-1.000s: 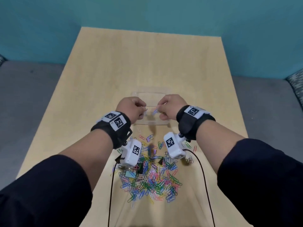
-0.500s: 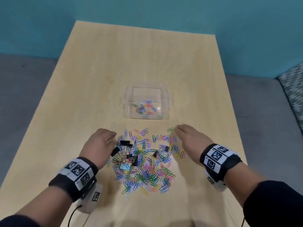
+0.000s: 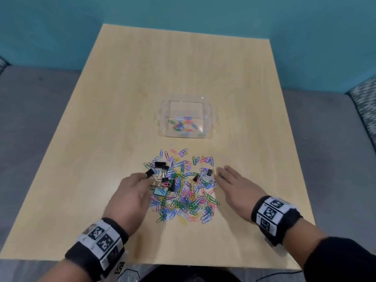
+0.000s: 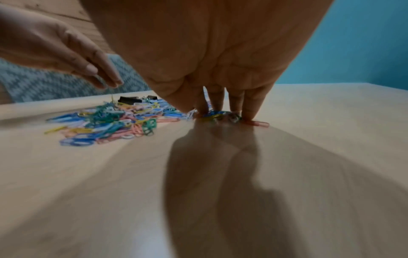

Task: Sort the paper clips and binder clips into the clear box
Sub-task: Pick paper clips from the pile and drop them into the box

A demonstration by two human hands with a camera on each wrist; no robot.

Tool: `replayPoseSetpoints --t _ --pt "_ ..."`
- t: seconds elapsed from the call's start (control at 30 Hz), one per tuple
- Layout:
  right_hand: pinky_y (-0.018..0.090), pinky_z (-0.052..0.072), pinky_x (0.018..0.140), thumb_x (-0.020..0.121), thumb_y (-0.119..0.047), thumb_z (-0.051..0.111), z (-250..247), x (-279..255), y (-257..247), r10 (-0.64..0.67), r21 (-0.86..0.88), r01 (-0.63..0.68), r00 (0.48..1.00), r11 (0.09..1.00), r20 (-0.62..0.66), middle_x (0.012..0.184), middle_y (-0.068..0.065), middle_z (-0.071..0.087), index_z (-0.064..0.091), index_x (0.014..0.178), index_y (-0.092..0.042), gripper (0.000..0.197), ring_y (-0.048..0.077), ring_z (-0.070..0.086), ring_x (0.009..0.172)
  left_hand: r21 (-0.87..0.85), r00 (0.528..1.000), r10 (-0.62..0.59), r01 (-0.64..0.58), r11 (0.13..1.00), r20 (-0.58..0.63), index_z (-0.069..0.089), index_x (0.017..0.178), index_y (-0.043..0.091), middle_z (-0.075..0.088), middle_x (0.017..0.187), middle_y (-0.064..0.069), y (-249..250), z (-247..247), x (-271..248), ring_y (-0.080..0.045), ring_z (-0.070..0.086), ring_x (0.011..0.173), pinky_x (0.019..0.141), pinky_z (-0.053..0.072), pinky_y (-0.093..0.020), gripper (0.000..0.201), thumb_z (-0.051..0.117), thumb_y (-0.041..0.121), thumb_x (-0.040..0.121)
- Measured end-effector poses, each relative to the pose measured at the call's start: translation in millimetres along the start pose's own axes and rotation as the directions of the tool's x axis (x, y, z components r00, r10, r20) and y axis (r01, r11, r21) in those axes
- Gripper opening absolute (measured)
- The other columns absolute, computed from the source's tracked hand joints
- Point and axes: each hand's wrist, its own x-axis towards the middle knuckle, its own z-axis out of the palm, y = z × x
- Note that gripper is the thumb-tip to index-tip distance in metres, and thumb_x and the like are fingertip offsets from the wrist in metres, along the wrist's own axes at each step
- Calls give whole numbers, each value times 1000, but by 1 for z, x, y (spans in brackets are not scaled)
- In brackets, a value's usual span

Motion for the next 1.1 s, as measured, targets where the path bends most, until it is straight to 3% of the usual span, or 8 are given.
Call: replayPoseSetpoints --t 0.07,0.2,0.33,0.47,0.53,0.67,0.87,1.1 --pt "44 37 109 75 -4 62 2 -7 2 69 147 -52 991 988 -115 135 18 51 52 130 0 56 38 44 128 58 995 100 -102 993 30 65 110 14 59 114 -7 11 5 -19 -26 54 103 87 48 -33 35 43 27 87" --pt "39 14 115 88 -9 52 11 -9 -1 273 244 -227 945 943 -179 144 24 37 38 139 1 54 41 29 136 174 959 239 -265 949 153 58 114 15 55 121 -12 35 23 -46 -30 52 108 87 51 -38 38 47 25 79" --pt "42 11 117 92 -24 49 21 -9 -46 244 255 -206 961 945 -128 151 23 26 29 144 -1 60 39 18 142 241 939 146 -227 944 312 44 133 16 40 142 -16 39 45 -55 -36 39 129 93 49 -43 61 63 31 76" --pt "33 8 119 97 -28 44 18 -22 -72 181 383 -134 979 914 -91 158 9 12 15 150 -10 63 24 3 146 216 942 137 -208 954 305 46 130 16 43 137 -13 40 51 -58 -34 43 124 89 51 -44 58 64 31 77" --pt "27 12 116 96 -31 46 18 -32 -69 287 457 -212 953 864 -101 155 7 19 19 150 -12 63 23 12 143 181 969 92 -135 974 229 49 125 16 47 127 -11 39 47 -60 -32 46 112 84 52 -43 57 70 28 73" --pt "35 37 95 86 -45 59 20 -41 -68 511 480 -425 857 767 -58 131 6 42 33 143 -16 69 28 38 110 33 983 -108 105 994 146 43 130 19 45 115 -4 35 44 -61 -25 42 95 81 49 -41 65 72 27 73" --pt "33 38 96 77 -54 64 15 -7 -101 432 445 -373 901 814 -36 134 0 33 24 145 -22 85 23 32 112 107 976 -25 2 994 214 19 145 33 35 132 -4 57 56 -33 -27 34 112 94 42 -39 78 63 39 81" --pt "38 40 94 87 -20 58 7 14 -103 313 368 -273 948 889 -53 130 8 40 32 143 -17 61 31 39 110 211 970 -4 -49 976 242 29 140 27 33 134 -9 68 60 -4 -31 34 113 91 41 -38 58 55 28 89"
